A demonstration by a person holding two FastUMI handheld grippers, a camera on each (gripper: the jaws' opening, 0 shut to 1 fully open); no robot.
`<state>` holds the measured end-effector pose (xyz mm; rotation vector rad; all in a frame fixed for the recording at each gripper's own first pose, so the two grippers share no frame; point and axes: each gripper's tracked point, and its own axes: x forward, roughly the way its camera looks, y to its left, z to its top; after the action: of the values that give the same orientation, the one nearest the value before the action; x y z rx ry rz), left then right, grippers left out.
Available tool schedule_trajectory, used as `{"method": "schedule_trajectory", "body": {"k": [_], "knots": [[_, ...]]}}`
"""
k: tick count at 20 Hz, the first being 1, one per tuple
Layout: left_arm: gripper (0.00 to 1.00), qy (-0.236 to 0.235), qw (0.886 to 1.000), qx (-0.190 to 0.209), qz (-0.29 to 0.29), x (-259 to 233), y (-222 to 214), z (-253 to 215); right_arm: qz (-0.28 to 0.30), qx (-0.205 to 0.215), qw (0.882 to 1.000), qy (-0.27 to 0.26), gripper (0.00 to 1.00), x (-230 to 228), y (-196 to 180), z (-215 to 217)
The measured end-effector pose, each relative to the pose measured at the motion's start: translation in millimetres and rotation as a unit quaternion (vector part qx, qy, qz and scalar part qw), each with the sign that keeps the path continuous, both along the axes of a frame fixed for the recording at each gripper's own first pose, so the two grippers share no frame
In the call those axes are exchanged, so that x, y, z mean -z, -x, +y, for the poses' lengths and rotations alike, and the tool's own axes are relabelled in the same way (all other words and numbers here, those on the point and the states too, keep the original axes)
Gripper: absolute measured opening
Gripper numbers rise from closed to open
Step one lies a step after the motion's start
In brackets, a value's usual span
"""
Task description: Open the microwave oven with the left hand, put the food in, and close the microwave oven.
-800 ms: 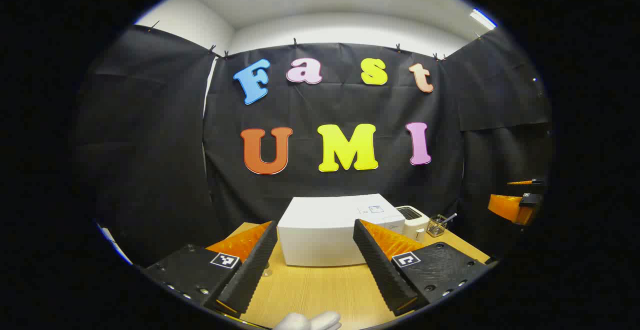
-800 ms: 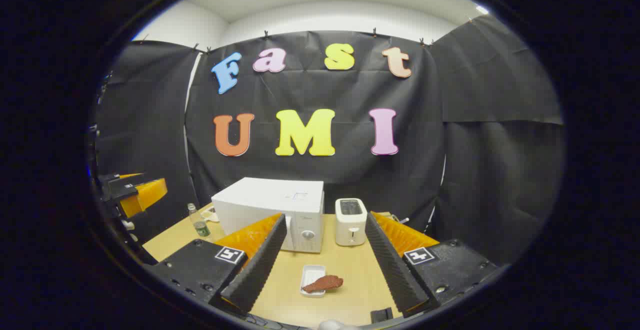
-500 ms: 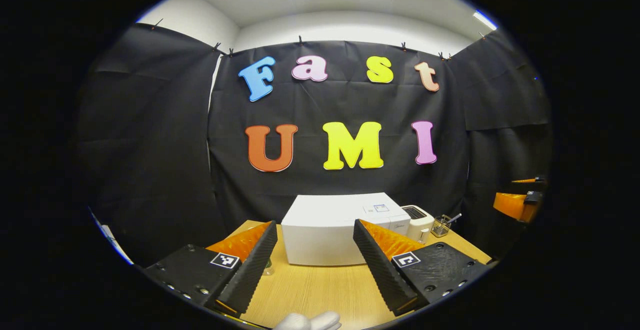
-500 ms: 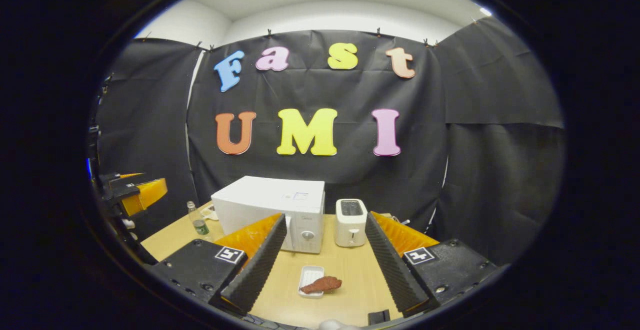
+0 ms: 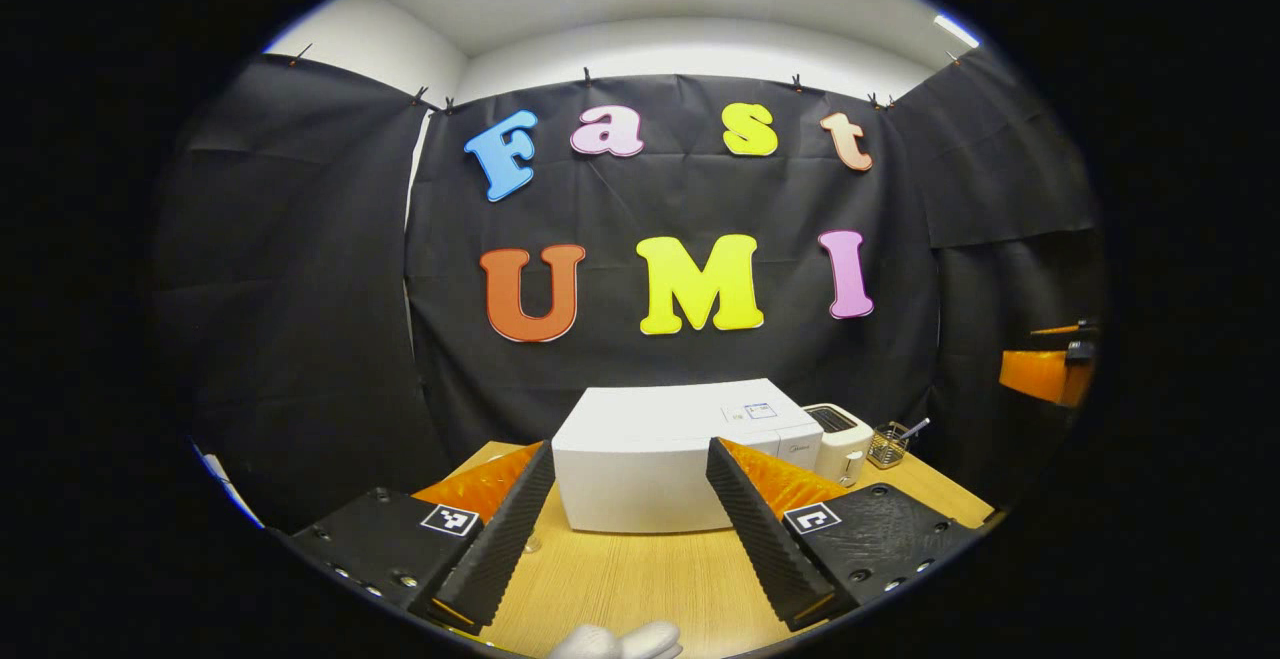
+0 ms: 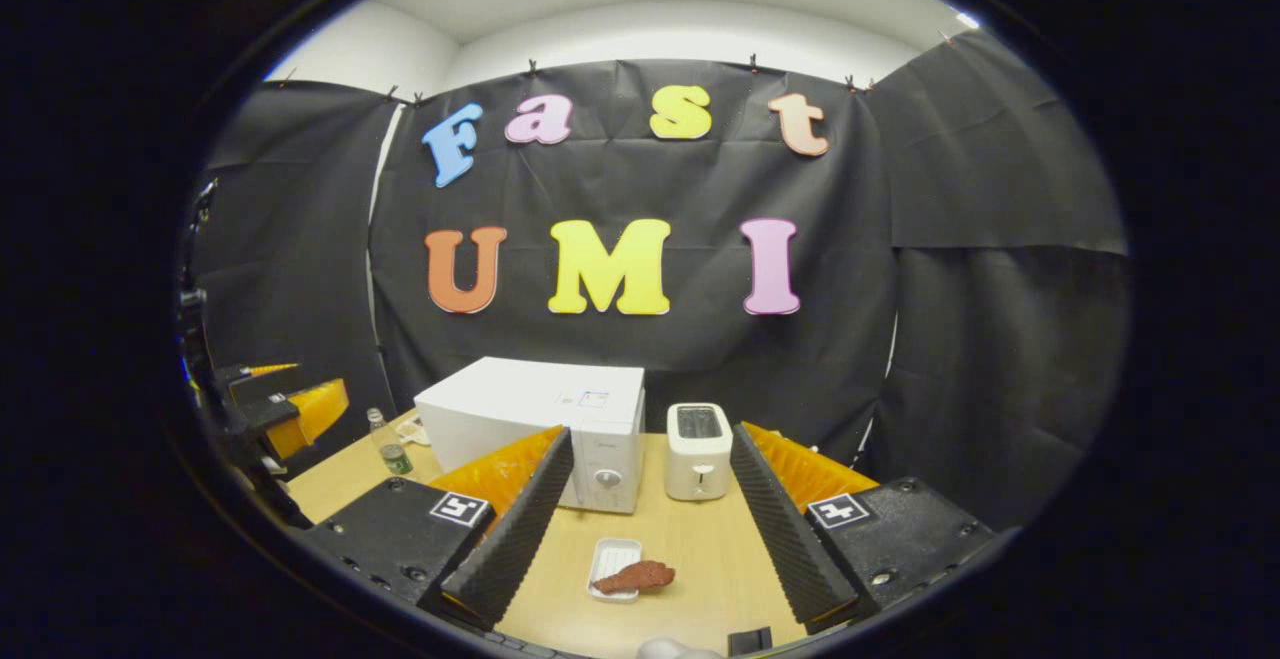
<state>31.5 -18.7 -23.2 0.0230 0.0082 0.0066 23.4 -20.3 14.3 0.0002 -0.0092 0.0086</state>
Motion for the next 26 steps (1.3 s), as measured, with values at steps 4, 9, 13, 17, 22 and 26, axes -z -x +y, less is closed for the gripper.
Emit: {"method": "schedule_trajectory", "body": {"k": [4,9,13,17,22,26], "knots": [[0.95,0.002,1.0,0.028,0.002,27.8,-23.8,-32.2,0.005,0.013,1.0,0.007,1.0,-5.2,-2.7,-20.7],[0.95,-0.002,0.997,0.075,0.023,80.7,-64.4,-93.3,0.017,0.043,0.999,0.007,1.0,-12.1,0.4,-55.0],[0.95,-0.013,0.995,0.092,0.044,121.4,-109.0,-130.2,0.029,0.08,0.996,0.023,0.95,-12.3,7.4,-86.8],[0.95,-0.006,0.994,0.087,0.07,153.6,-157.9,-152.8,0.05,0.118,0.991,0.036,1.0,-2.5,13.5,-117.6],[0.93,-0.025,0.995,0.063,0.078,185.3,-204.8,-165.1,0.074,0.139,0.987,0.034,1.0,8.8,7.4,-145.3],[0.74,-0.016,0.993,0.068,0.094,200.6,-214.9,-175.0,0.085,0.131,0.987,0.036,1.0,14.4,-4.3,-154.2]]}}
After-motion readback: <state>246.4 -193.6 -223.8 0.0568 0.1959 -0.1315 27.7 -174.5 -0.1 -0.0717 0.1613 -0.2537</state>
